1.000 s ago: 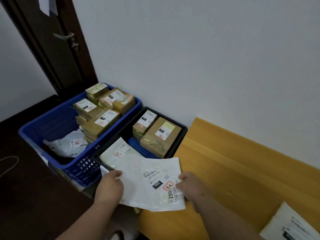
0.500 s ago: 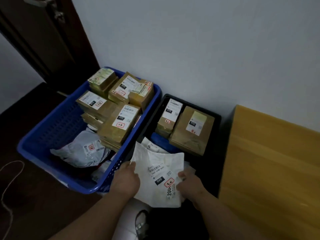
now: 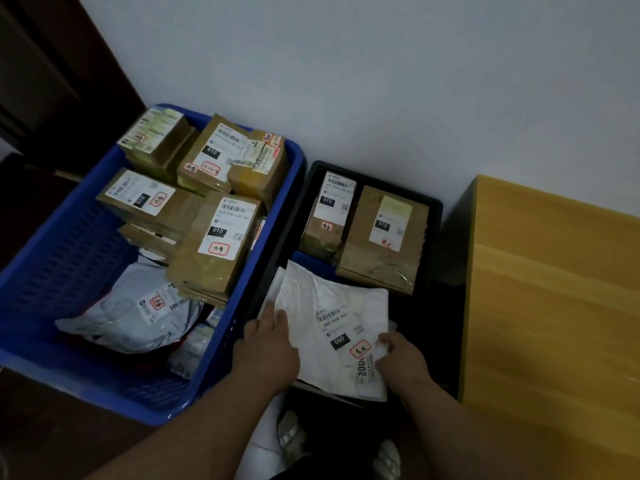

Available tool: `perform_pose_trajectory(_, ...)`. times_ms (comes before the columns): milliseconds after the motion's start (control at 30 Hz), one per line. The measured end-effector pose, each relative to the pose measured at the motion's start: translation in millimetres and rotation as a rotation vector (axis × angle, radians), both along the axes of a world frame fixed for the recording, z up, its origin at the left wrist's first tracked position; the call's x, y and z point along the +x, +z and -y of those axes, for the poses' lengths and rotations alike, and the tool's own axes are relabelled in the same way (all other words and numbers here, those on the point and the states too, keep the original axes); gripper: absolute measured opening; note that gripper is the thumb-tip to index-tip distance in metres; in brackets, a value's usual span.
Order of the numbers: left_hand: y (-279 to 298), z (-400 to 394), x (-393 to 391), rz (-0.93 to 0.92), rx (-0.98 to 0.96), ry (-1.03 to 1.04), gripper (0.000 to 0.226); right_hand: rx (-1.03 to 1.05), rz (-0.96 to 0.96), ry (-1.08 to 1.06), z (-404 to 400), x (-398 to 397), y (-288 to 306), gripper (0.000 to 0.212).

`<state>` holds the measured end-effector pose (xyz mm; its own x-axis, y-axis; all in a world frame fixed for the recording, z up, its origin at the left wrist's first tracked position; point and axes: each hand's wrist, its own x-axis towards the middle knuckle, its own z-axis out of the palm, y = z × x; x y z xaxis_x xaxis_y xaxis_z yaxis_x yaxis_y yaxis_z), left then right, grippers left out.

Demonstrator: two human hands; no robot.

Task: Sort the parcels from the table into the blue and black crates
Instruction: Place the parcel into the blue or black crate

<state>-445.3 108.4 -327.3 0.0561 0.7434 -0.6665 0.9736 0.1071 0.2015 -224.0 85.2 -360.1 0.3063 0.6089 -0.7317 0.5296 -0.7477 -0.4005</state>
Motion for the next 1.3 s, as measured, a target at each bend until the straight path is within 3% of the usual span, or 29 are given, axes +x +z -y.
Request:
perform_pose_trajectory(333,-31,10,14,-0.068,-0.168,-0.114,0.069,-0.138,-0.038,0.300,14,-2,-15,0.057)
perform_pose_trajectory(700,20,18,75,-0.028,-0.009,-0.087,0.066,0.145,0.031,0.444,8,29,42,0.050)
perform_pose_trajectory(933,79,65,168,0.020,0.133,-0.069,0.060,0.332,0.134,0.544,54,125,103,0.035)
perform_pose_trajectory(1300,119,139,328,0.089,0.191,-0.300,0.065,0.244,0.333,0.285,180,307,135,0.039)
